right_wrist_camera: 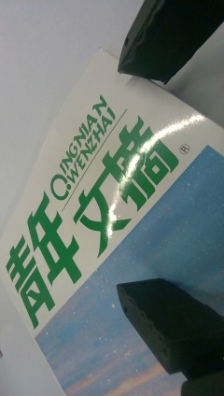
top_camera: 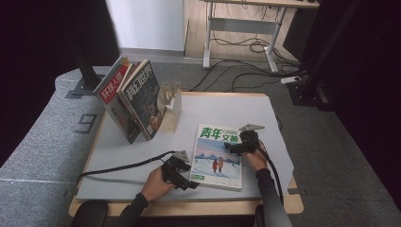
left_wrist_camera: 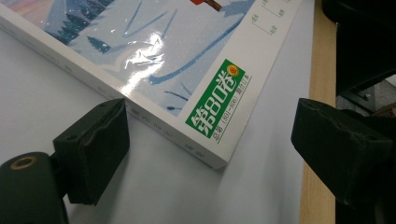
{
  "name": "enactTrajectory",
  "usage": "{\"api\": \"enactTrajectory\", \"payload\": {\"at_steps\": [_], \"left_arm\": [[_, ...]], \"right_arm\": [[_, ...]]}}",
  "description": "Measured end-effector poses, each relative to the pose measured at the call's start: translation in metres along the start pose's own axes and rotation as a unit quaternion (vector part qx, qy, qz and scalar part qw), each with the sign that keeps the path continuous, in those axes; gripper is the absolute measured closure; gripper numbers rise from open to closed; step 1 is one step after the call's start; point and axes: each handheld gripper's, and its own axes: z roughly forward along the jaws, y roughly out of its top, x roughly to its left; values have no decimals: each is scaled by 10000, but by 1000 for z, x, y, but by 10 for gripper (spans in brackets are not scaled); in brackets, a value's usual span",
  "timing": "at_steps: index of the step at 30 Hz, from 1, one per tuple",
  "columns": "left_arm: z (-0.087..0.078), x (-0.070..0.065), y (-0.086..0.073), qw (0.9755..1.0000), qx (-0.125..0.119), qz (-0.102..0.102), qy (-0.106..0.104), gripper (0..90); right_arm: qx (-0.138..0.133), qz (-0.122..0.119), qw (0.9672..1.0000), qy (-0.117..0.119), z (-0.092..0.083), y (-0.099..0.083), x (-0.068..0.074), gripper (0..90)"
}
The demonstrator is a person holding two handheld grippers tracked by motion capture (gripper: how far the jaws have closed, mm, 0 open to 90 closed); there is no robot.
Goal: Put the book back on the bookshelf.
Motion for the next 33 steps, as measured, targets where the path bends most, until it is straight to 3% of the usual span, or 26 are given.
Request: {"api": "enactTrajectory", "payload": {"at_steps": [7, 12, 15, 16, 18, 20, 23, 25, 26, 27, 28, 33], "left_arm": [[2, -3, -1, 9997, -40, -62, -233, 95], [1, -2, -1, 9997, -45, 1, -239, 116], [-4, -2, 0, 9998, -28, 157, 70, 112], [-9, -1, 0, 9992, 5, 268, 296, 98], [-15, 1, -2, 9979, -1, 327, 555, 66], [-22, 6, -5, 9966, -43, 295, 768, 28], [-30, 15, -11, 9939, -120, 191, 1080, 21], [-30, 20, -14, 9920, -131, 164, 1245, 1], [-30, 23, -16, 9899, -66, 190, 1405, 0], [-30, 23, -16, 9899, -66, 190, 1405, 0], [-28, 26, -18, 9880, -38, 199, 1529, 0], [-23, 31, -22, 9841, 11, 199, 1764, 0]], "right_arm": [[8, -27, 10000, 30, 9, 7, 2, 0], [37, -33, 10000, 43, 13, 11, 3, 0], [33, -45, 10000, 46, 12, 11, 2, 0], [40, -70, 10000, 45, 12, 11, 2, 0], [90, -225, 9997, 10, 9, 12, 3, 6], [181, -406, 9990, -50, 3, 14, 6, 33], [224, -464, 9986, -103, -3, 14, 7, 32], [258, -408, 9988, -118, -11, 15, 7, 24], [267, -303, 9992, -50, -17, 16, 5, 23], [267, -303, 9992, -50, -17, 16, 5, 23], [293, -165, 9994, 61, -23, 15, 5, 6], [337, -262, 9990, 107, -34, 15, 8, 0]]}}
